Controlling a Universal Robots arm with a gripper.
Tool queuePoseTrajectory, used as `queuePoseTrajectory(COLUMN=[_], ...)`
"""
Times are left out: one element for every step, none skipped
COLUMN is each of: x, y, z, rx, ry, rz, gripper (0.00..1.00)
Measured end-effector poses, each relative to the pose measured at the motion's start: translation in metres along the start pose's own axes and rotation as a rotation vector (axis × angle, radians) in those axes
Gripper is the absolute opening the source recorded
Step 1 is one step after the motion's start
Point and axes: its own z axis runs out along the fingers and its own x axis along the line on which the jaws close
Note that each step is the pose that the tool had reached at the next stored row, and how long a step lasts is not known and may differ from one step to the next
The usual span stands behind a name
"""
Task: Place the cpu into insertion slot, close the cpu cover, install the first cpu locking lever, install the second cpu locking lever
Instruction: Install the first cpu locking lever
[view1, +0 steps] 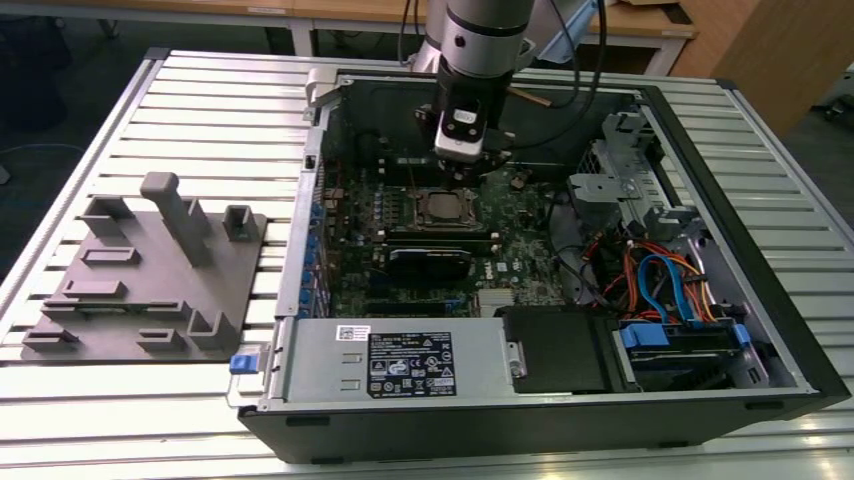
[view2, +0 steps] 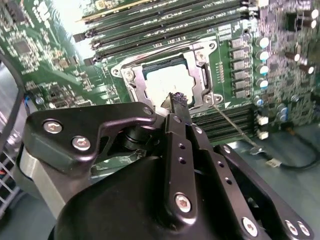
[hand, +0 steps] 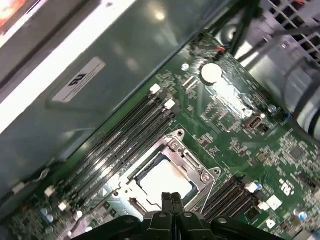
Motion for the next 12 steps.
queuePoseTrajectory(x=[0.0000,0.0000,0.0000,0.0000,0.0000,0.0000,0.0000,0.0000,0.0000,0.0000,0.0000,0.0000], y=[0.0000,0.0000,0.0000,0.0000,0.0000,0.0000,0.0000,0.0000,0.0000,0.0000,0.0000,0.0000], z=[0.0000,0.0000,0.0000,0.0001,0.0001,0.0001,0.0000,0.0000,0.0000,0.0000,0.0001,0.0000], rx=[0.0005,0.0011,0.0015,0.0021,0.0025,0.0030,0.0034,0.0034,0.0035,0.0035,0.0035,0.0036], ry=[-0.0001,-0.0003,-0.0005,-0.0007,-0.0008,-0.0010,-0.0011,-0.0011,-0.0011,-0.0011,-0.0011,-0.0011], rz=[-0.017,-0.037,-0.056,-0.073,-0.091,-0.107,-0.116,-0.119,-0.120,-0.121,-0.122,-0.123], gripper=[0.10,0.10,0.10,0.10,0.10,0.10,0.10,0.10,0.10,0.10,0.10,0.10])
